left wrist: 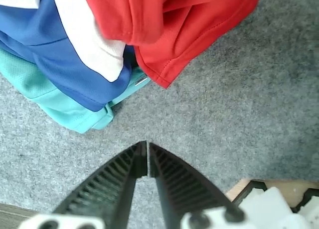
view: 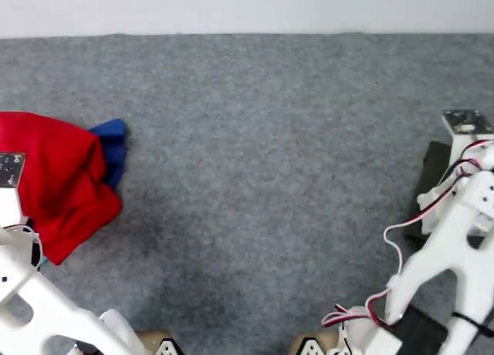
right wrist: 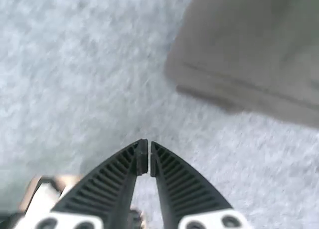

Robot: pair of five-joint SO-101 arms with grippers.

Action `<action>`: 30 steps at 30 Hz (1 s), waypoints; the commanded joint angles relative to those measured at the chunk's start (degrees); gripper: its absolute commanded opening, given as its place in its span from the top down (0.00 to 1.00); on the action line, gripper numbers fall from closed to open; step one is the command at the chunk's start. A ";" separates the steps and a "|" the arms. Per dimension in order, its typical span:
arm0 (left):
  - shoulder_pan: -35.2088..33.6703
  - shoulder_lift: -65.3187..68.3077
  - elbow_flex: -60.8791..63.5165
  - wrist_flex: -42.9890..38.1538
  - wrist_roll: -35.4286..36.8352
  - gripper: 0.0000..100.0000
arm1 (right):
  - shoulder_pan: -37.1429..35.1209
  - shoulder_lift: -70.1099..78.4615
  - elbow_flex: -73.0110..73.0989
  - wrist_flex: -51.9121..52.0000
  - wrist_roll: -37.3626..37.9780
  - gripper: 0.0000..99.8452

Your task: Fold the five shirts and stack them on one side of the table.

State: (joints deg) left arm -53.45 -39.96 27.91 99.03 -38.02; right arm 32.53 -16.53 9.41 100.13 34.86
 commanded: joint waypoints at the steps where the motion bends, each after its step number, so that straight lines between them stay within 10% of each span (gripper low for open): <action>1: 2.20 -0.97 -4.88 0.53 0.00 0.88 | -0.48 -4.35 2.37 2.24 -2.55 0.99; 9: 14.59 2.37 -10.95 -2.37 0.00 0.80 | -2.07 -10.86 6.07 2.24 -15.12 0.99; 30: 15.30 37.89 -33.63 -2.20 -9.67 0.74 | -4.62 -11.82 6.07 2.59 -25.41 0.99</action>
State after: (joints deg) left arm -38.51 -1.71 -2.77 94.20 -46.20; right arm 29.27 -26.81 15.82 100.48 9.98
